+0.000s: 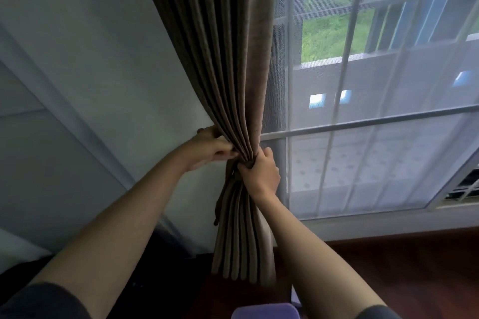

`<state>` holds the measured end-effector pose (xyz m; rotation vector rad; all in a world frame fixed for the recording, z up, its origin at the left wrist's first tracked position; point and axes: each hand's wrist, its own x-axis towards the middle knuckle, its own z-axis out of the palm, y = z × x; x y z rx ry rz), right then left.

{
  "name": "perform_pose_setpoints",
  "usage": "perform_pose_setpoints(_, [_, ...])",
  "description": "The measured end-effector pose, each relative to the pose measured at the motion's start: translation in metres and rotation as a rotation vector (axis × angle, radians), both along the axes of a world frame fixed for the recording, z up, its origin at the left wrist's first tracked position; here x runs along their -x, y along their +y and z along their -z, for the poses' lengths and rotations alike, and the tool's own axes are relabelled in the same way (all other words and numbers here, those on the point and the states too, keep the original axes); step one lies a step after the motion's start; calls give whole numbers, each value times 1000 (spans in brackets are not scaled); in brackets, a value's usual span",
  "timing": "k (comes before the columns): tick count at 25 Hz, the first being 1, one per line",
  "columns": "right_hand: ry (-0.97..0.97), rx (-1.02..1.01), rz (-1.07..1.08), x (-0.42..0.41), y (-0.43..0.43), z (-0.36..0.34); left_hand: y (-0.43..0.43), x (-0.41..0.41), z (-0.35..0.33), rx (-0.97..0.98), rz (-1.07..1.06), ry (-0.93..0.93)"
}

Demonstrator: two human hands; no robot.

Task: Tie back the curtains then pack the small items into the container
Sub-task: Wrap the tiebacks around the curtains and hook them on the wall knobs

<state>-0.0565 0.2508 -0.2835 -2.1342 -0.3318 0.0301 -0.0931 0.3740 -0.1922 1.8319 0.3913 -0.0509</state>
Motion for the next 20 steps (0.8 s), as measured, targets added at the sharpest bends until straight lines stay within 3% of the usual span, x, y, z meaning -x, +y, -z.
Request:
perform_pose_setpoints(2, [-23, -16, -27, 1, -2, 0, 18, 19, 23, -173, -113, 38])
perform_pose_setpoints(5, [-37, -18, -61, 4, -6, 2, 13, 34, 64, -518, 14, 97])
perform_pose_setpoints(12, [-92, -1, -127, 6, -13, 5, 4, 27, 91, -749, -30, -164])
perform_pose_setpoints(16, [-97, 27, -136, 4, -15, 5, 9, 20, 78, -962, 47, -91])
perform_pose_setpoints(20, [-107, 54, -156, -1, -18, 5, 8, 15, 64, -897, 55, -13])
